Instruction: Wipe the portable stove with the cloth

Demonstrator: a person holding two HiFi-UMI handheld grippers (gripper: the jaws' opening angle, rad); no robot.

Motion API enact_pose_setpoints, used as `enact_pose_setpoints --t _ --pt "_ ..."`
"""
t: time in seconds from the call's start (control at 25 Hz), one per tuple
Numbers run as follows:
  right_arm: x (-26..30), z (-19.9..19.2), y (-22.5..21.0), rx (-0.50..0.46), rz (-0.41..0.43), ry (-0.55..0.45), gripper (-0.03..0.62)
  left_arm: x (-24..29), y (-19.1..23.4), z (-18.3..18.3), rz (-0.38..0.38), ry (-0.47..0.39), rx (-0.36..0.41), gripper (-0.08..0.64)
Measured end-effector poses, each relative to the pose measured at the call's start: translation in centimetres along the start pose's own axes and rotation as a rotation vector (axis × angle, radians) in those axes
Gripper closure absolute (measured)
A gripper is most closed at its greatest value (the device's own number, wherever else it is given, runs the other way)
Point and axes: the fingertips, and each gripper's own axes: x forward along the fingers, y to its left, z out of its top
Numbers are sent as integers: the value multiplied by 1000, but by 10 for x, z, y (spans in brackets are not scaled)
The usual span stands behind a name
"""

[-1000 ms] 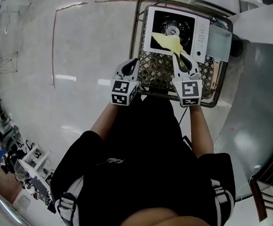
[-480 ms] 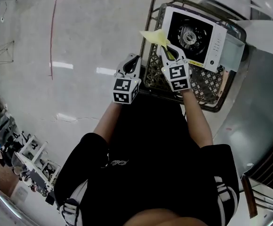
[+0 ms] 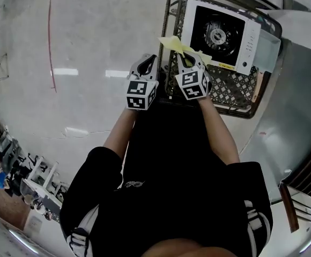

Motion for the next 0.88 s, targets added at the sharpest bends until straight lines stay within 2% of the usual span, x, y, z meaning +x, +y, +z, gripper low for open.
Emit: enact_pose_setpoints --t 0.6,0.72,0.88 --pt "-39 -17 -24 -47 -15 -26 571 19 -33 8 -50 20 47 538" --pt "-46 -26 -38 -46 -54 -15 571 22 -44 9 -59 23 55 538" --pt "-54 -44 -77 44 -140 -7 571 30 -59 8 -70 39 71 538"
